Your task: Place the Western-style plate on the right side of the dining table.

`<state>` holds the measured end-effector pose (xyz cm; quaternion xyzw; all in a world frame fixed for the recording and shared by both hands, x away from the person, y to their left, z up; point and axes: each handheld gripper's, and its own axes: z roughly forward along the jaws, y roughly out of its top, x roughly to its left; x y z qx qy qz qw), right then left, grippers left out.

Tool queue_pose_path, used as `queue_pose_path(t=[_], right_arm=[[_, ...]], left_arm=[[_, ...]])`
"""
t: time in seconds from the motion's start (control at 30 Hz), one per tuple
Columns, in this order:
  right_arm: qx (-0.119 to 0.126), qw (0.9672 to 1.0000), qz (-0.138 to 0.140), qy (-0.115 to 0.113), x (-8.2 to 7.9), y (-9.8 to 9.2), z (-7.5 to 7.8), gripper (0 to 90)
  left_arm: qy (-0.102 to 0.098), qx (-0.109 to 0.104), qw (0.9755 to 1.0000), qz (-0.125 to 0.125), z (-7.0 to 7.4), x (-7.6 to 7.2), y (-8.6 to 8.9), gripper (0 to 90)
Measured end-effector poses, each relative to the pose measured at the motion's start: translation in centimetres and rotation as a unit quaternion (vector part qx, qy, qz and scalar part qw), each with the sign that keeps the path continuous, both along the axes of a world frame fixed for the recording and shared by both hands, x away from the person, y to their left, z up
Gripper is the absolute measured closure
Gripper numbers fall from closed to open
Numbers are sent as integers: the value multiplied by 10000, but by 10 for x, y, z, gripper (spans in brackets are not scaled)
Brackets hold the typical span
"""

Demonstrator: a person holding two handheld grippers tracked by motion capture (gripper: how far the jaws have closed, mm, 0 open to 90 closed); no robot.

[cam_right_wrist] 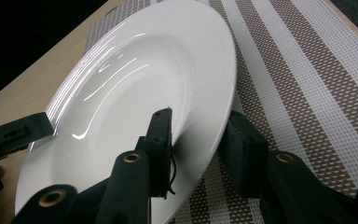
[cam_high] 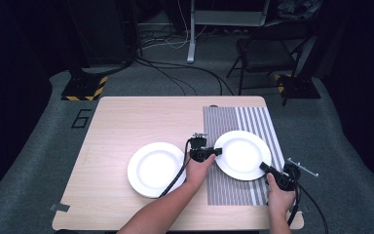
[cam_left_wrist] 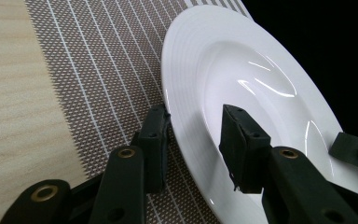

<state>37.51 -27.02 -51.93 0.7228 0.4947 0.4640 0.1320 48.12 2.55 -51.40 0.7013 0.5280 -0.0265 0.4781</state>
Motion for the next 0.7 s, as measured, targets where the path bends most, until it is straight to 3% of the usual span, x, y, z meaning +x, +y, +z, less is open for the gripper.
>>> queue_pose_path(t=[0.3,0.53,0.7], right_arm=[[190,9996,-150,-140,-8,-6,4,614],[104,9993,-266,-226,-19,-14,11,573],[206,9989,-322,-257,-27,-20,15,510]], left_arm=[[-43,-35,10000,31,8,-3,5,571],[-28,-202,9998,13,15,-6,12,551],[-104,-270,9996,-20,21,-9,22,521]])
